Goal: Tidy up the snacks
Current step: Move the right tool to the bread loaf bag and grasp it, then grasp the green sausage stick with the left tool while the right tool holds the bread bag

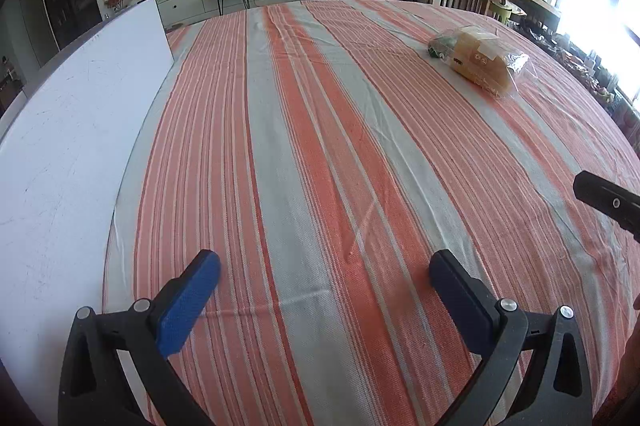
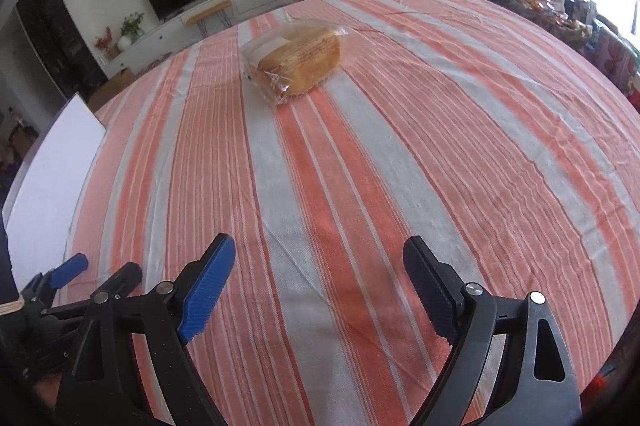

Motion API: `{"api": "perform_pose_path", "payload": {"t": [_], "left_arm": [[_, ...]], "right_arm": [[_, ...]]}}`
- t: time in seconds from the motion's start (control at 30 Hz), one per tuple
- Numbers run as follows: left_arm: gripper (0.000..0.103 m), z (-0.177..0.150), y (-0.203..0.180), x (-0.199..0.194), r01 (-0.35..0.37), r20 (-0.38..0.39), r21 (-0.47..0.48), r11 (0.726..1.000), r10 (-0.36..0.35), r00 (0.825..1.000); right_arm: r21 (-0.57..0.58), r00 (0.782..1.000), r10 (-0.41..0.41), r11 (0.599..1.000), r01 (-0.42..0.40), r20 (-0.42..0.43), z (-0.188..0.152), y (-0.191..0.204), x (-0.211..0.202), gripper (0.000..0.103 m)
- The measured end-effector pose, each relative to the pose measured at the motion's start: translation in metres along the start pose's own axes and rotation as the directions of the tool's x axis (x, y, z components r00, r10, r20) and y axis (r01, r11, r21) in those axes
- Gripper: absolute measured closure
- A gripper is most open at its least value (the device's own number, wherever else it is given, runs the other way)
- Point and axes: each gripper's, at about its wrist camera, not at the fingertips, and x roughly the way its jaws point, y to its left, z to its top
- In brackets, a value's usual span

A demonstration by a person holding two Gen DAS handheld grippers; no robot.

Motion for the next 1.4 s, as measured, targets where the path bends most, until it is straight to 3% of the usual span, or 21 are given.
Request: {"api": "perform_pose_path", "payload": {"t": [0.13, 0.27, 0.4, 0.47, 0.53, 0.6, 0.7, 0.77, 1.0, 1.1, 1.23, 1.33, 1.4], "left_arm": [[0.000, 0.000, 0.000, 0.000, 0.000, 0.000, 0.000, 1.000, 0.000, 1.000], [0.000, 0.000, 0.000, 0.000, 0.000, 0.000, 0.000, 1.000, 0.000, 1.000], [0.000, 0.000, 0.000, 0.000, 0.000, 0.000, 0.000, 1.000, 0.000, 1.000], [0.000, 0.000, 0.000, 0.000, 0.000, 0.000, 0.000, 1.000, 0.000, 1.000], [0.000, 0.000, 0.000, 0.000, -0.001, 0.000, 0.000, 1.000, 0.001, 1.000], [0.000, 0.000, 0.000, 0.000, -0.001, 0.000, 0.000, 1.000, 0.001, 1.000], [0.000, 0.000, 0.000, 0.000, -0.001, 0.000, 0.000, 1.000, 0.001, 1.000], [0.000, 0.000, 0.000, 0.000, -0.001, 0.000, 0.000, 1.000, 0.001, 1.000], [0.000, 0.000, -0.001, 0.000, -0.002, 0.000, 0.000, 1.000, 0.002, 1.000], [0.001, 0.008, -0.002, 0.003, -0.005, -0.027, -0.040, 0.999, 0.004, 1.000], [0.001, 0.058, -0.022, 0.001, 0.136, 0.012, -0.110, 0.985, -0.135, 0.991], [0.000, 0.119, -0.055, 0.024, 0.228, -0.029, -0.020, 0.974, -0.228, 0.973], [0.001, 0.155, -0.078, 0.048, 0.188, -0.046, 0.079, 0.979, -0.185, 0.982]], "right_arm": [[-0.180, 0.999, 0.044, 0.983, -0.040, 0.016, 0.069, 0.002, 0.015, 0.015], [-0.405, 0.997, 0.026, 0.913, -0.052, -0.068, 0.132, 0.014, 0.056, 0.015], [-0.550, 0.984, -0.015, 0.831, -0.087, -0.179, 0.150, 0.036, 0.103, 0.013], [-0.597, 0.984, -0.056, 0.800, -0.059, -0.171, 0.150, 0.045, 0.121, 0.012], [-0.577, 0.981, -0.089, 0.817, -0.027, -0.171, 0.150, 0.047, 0.136, 0.008], [-0.535, 0.981, -0.119, 0.844, 0.020, -0.151, 0.150, 0.041, 0.144, 0.011], [-0.449, 0.990, -0.083, 0.893, 0.024, -0.113, 0.146, 0.032, 0.132, 0.018], [-0.426, 0.994, -0.071, 0.904, 0.028, -0.085, 0.138, 0.026, 0.118, 0.021], [-0.395, 0.994, -0.112, 0.913, 0.102, -0.003, 0.059, -0.005, 0.045, 0.021], [-0.319, 0.993, -0.113, 0.940, 0.118, 0.034, 0.030, -0.022, 0.013, 0.021], [-0.197, 0.993, -0.100, 0.974, 0.112, 0.069, 0.011, -0.044, -0.010, 0.021], [-0.106, 0.988, -0.091, 0.989, 0.104, 0.128, 0.019, -0.061, -0.021, 0.021], [-0.078, 0.992, -0.079, 0.993, 0.087, 0.096, 0.019, -0.069, -0.014, 0.021]]}}
